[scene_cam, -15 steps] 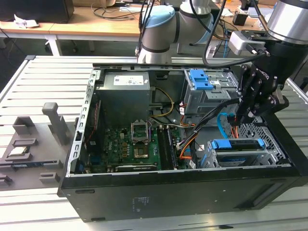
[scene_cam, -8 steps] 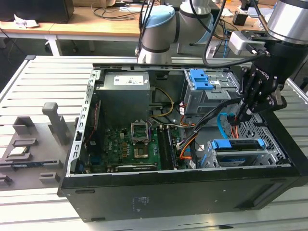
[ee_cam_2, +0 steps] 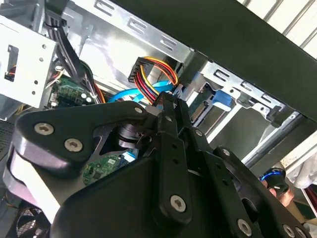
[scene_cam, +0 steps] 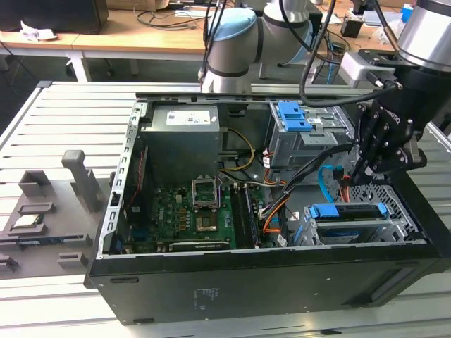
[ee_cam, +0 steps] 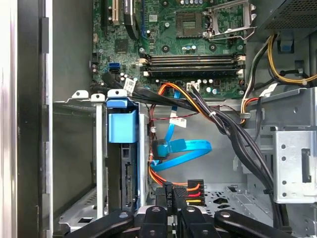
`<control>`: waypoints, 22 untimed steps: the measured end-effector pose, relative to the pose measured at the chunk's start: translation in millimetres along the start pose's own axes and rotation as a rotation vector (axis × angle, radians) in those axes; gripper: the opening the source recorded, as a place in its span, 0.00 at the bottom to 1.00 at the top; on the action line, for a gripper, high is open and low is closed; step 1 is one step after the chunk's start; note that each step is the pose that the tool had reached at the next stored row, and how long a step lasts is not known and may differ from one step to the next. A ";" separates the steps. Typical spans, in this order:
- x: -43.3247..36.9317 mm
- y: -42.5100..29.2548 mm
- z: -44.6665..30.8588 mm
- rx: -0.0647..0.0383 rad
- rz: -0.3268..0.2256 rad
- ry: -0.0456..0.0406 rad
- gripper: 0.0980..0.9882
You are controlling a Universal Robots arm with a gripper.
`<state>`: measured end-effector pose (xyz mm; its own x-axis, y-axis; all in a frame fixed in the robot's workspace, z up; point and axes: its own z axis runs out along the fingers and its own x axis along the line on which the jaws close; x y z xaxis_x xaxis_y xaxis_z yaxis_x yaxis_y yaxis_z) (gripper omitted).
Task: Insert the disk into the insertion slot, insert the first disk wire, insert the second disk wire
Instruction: 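Insert the first disk wire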
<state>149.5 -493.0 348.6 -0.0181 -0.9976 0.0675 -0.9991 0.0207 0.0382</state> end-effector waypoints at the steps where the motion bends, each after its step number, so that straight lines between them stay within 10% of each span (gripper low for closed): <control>1: 2.6 0.0 0.2 0.000 0.000 0.0000 0.08; 10: 29.6 -0.6 2.5 0.000 0.000 0.0000 0.08; 22: 30.8 -1.1 7.6 0.000 0.000 0.0000 0.08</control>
<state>149.7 -524.3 343.0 -0.0181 -0.9976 0.0675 -0.9991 0.0207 0.0383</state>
